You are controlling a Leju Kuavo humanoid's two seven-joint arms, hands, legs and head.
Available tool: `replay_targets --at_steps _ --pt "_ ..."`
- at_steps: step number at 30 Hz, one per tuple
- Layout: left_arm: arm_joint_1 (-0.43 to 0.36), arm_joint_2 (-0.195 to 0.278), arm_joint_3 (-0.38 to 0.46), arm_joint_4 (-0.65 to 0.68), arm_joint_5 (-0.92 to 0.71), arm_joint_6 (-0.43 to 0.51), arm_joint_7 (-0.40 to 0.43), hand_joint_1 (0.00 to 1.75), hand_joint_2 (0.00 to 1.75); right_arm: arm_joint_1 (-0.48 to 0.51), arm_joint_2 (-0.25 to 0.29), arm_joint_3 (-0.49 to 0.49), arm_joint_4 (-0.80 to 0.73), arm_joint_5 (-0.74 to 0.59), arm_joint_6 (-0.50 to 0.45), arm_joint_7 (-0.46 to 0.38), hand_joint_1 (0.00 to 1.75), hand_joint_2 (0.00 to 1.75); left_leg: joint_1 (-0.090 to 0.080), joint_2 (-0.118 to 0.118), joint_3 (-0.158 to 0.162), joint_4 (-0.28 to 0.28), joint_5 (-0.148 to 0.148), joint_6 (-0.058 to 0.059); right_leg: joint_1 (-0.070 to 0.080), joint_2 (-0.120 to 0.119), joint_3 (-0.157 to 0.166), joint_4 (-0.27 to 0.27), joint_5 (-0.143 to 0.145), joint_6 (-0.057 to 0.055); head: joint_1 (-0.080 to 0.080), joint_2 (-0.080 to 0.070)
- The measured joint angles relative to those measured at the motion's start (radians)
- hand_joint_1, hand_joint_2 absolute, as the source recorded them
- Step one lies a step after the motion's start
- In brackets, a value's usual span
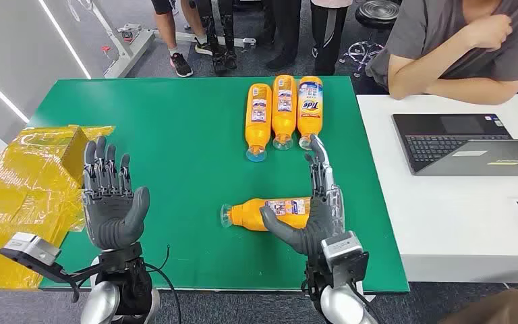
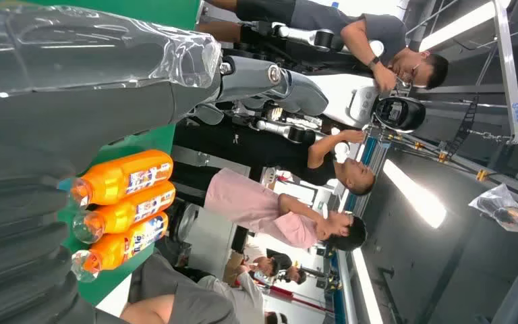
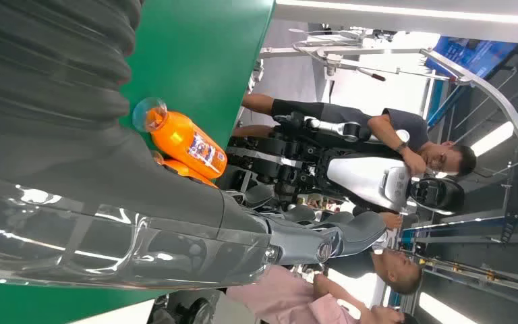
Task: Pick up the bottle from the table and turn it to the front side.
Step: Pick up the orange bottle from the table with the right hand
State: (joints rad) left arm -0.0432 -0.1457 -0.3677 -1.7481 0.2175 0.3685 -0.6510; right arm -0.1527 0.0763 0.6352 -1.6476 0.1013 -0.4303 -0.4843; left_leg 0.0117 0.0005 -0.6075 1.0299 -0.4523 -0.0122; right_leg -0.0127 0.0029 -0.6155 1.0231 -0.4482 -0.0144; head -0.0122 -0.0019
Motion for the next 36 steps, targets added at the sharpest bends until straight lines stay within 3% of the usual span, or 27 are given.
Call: replay_targets --at_steps 6,8,13,18,21,24,29,36 --pt "-0.008 0.000 0.000 0.011 -0.023 -0.008 0.023 0.00 1.75 -0.012 0.000 0.000 0.017 -0.002 0.014 0.014 0.00 1.75 0.000 0.000 0.000 0.000 0.000 0.000 0.000 0.000 0.000 0.000 0.000 0.000 0.000 0.000" --pt "-0.016 0.000 0.000 0.020 -0.030 -0.009 0.025 0.00 1.75 -0.030 -0.001 0.001 0.028 0.057 0.055 0.061 0.00 1.75 0.000 0.000 0.000 0.000 0.000 0.000 0.000 0.000 0.000 0.000 0.000 0.000 0.000 0.000" --pt "-0.036 0.000 0.000 0.047 -0.034 -0.016 0.029 0.00 1.75 -0.141 -0.019 0.003 0.082 0.354 0.317 0.252 0.00 1.75 0.000 0.001 0.000 0.000 0.001 0.000 0.000 0.001 0.000 0.000 0.001 -0.001 0.000 0.000" --pt "-0.071 0.002 0.000 0.066 -0.012 -0.016 0.032 0.00 1.75 -0.361 -0.056 0.011 0.242 0.492 0.588 0.325 0.00 1.75 0.000 0.001 0.000 0.001 0.003 0.001 0.000 0.001 0.000 0.001 0.003 0.000 0.000 0.000" --pt "-0.088 0.005 0.000 0.071 0.007 -0.015 0.042 0.00 1.75 -0.519 -0.082 0.049 0.370 0.506 0.698 0.328 0.00 1.75 0.000 0.000 0.000 0.002 0.004 0.001 0.000 0.000 0.000 0.000 0.004 0.000 0.000 0.000" --pt "-0.097 0.011 0.000 0.074 0.017 -0.013 0.046 0.00 1.75 -0.624 -0.102 0.085 0.463 0.501 0.733 0.327 0.00 1.75 0.000 -0.001 0.000 0.002 0.004 0.001 0.000 0.000 0.000 0.000 0.004 0.000 0.000 0.000" --pt "-0.104 0.017 0.000 0.078 0.024 -0.011 0.049 0.00 1.75 -0.685 -0.117 0.120 0.532 0.493 0.758 0.334 0.00 1.75 0.000 0.000 -0.001 0.002 0.004 0.001 0.000 0.000 -0.001 0.000 0.004 0.000 0.000 0.000" --pt "-0.154 0.044 -0.024 0.098 0.102 0.016 0.075 0.00 1.75 -0.797 -0.205 0.242 0.584 0.339 0.978 0.383 0.00 1.75 0.000 -0.001 -0.002 0.002 0.004 0.001 0.000 -0.001 -0.001 0.000 0.004 0.001 0.000 0.000"
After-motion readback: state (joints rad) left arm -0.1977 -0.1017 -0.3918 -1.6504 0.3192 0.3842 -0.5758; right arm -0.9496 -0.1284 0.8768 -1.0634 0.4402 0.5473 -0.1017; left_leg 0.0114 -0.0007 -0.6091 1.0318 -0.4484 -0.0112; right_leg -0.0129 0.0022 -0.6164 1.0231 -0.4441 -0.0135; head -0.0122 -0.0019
